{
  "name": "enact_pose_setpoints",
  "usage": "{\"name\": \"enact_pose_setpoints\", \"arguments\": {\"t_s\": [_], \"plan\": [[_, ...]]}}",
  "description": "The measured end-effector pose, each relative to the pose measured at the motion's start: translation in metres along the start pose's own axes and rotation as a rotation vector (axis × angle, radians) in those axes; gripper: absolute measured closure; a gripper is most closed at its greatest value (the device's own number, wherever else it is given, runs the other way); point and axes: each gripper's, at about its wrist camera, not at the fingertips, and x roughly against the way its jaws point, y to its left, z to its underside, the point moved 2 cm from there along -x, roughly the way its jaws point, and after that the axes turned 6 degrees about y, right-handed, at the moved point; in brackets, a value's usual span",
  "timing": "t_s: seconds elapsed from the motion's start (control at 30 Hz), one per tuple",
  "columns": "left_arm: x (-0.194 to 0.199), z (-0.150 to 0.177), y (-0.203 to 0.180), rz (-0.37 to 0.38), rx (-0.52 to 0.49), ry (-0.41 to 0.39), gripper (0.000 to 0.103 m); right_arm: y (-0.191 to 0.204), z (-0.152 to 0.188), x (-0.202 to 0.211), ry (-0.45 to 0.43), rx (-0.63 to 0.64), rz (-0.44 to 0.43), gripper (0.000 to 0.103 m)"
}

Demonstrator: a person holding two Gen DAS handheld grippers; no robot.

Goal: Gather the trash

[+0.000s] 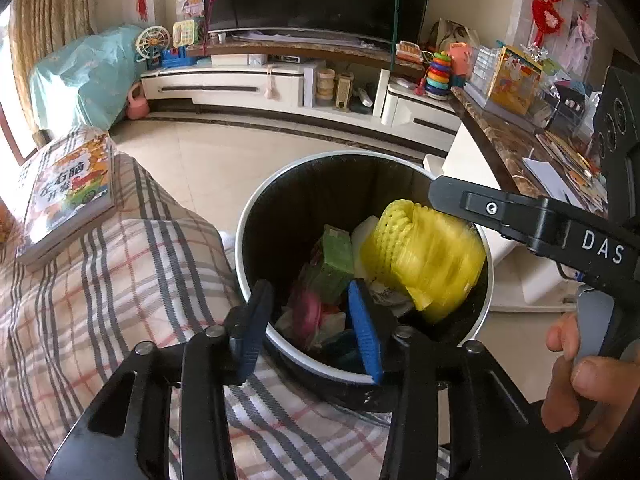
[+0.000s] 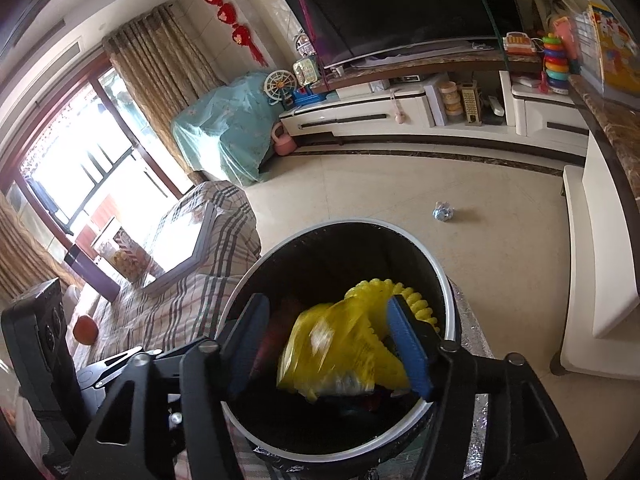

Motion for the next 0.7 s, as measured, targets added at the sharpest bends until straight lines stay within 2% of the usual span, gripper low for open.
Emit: {"name": "enact_pose_setpoints", "arguments": {"t_s": [0.07, 0.37, 0.43, 0.57, 0.7], "plan": [[0.002, 0.003, 0.002, -0.003, 0.005, -0.001, 0.062, 0.000, 0.001, 0.002, -0.005, -0.004, 0.002, 0.036], [0.026, 0.030, 0.016, -0.002, 0.071, -0.031, 0.046, 0.002, 0.016, 0.024, -0.032, -0.035, -0.006, 0.026], [0.037, 0.039, 0.021, 0.004, 0.103, -0.050, 0.038, 0.005, 0.021, 0.029, -0.040, -0.032, -0.003, 0.023], [0.057, 0.061, 0.030, 0.010, 0.158, -0.091, 0.029, 0.020, 0.041, 0.047, -0.083, -0.004, 0.009, 0.013], [0.077, 0.088, 0.039, 0.004, 0.202, -0.118, 0.024, 0.031, 0.063, 0.064, -0.126, -0.003, 0.004, 0.010]]}}
